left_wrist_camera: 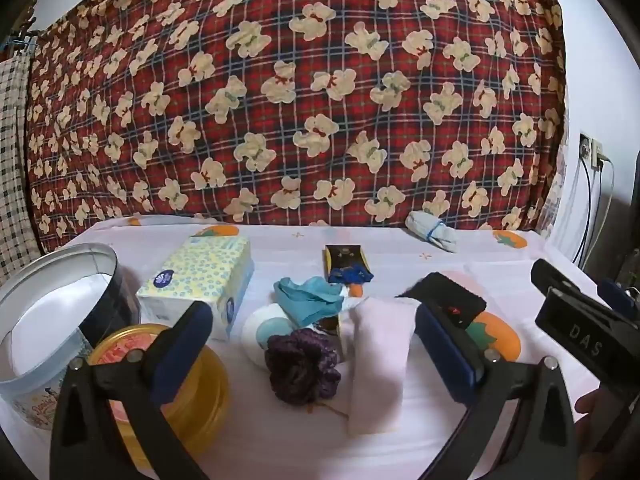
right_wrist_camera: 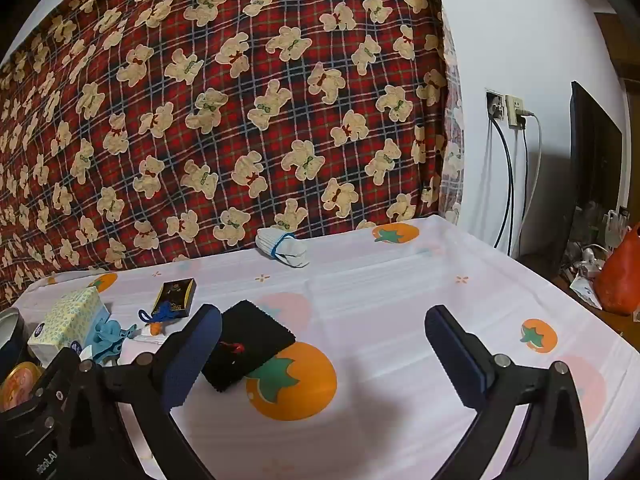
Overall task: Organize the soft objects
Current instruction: 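Move the left tool toward the pink towel on the table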
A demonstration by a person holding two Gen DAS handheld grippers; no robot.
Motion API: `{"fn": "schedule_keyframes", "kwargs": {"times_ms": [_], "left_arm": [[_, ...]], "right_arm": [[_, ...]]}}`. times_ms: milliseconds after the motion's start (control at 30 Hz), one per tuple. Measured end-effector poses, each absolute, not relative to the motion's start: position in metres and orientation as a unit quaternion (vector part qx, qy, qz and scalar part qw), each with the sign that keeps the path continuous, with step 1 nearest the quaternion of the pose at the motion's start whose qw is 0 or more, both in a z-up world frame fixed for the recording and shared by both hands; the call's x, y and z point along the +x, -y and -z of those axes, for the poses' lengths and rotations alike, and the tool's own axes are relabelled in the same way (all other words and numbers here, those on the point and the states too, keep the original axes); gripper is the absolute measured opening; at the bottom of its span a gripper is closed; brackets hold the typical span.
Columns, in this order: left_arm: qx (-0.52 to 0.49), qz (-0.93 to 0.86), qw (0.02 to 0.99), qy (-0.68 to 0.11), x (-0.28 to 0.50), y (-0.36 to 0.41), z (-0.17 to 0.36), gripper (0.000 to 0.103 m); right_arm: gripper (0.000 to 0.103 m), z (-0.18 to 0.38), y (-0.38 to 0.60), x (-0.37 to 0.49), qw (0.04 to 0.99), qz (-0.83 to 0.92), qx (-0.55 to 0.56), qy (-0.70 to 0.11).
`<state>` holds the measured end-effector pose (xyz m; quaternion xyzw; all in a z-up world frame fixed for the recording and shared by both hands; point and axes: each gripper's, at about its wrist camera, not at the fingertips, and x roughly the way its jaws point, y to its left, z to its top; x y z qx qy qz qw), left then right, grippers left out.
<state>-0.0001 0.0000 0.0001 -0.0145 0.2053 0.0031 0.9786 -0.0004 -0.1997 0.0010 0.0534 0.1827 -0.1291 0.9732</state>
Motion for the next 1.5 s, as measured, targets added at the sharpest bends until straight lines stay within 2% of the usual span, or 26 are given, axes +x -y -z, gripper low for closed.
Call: {"fn": "schedule_keyframes", "kwargs": {"times_ms": [967,1500], "left_arm": [[-0.011,0.010,0.978,-0.208,0.000,0.010,0.000,0.103],[-0.042,0.029,0.974,-0.223,0.002,-0.004,0.003,0.103]], "right_arm": [[0.103,-0.002,0.198,-0.001,0.973,0.129,0.052,-0.182],[0.103,-0.005,0.202,-0.004,0.972,0.137,0.056,-0.184]]}}
